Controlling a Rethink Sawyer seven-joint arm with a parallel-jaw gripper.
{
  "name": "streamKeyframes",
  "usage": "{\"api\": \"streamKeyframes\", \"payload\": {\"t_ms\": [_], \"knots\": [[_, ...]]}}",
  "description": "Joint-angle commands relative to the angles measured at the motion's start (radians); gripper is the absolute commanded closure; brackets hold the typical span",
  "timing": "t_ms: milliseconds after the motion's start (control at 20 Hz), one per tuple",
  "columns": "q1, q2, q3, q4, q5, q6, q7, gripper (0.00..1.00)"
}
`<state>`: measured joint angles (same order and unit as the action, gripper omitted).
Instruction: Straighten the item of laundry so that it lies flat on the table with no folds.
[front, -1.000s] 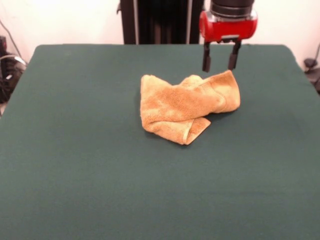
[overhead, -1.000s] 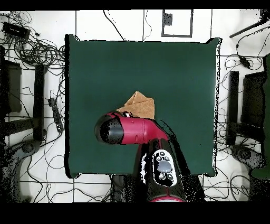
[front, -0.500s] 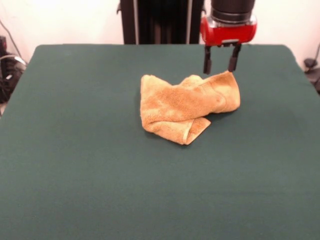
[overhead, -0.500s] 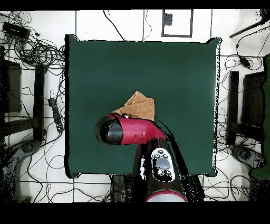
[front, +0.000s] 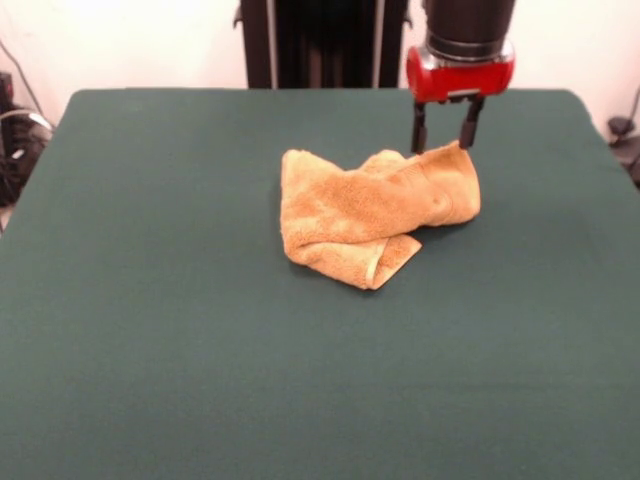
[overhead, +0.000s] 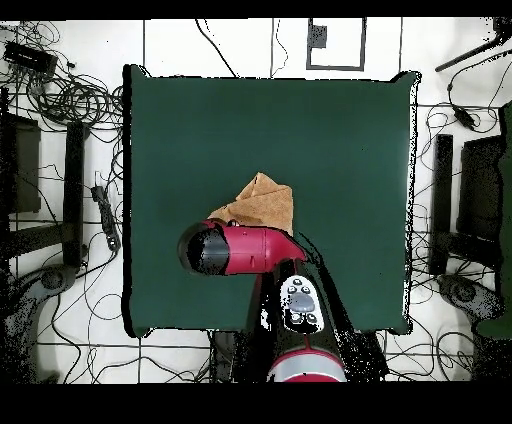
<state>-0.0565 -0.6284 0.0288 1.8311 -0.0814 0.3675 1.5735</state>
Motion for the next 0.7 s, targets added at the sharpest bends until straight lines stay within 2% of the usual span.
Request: {"api": "streamKeyframes", "payload": {"t_ms": [50, 700], "knots": [[0.050, 0.076, 0.114, 0.008, -0.004, -0.024, 0.123, 0.00], [0.076, 0.073, 0.102, 0.017, 0.009, -0.039, 0.148, 0.00]]}}
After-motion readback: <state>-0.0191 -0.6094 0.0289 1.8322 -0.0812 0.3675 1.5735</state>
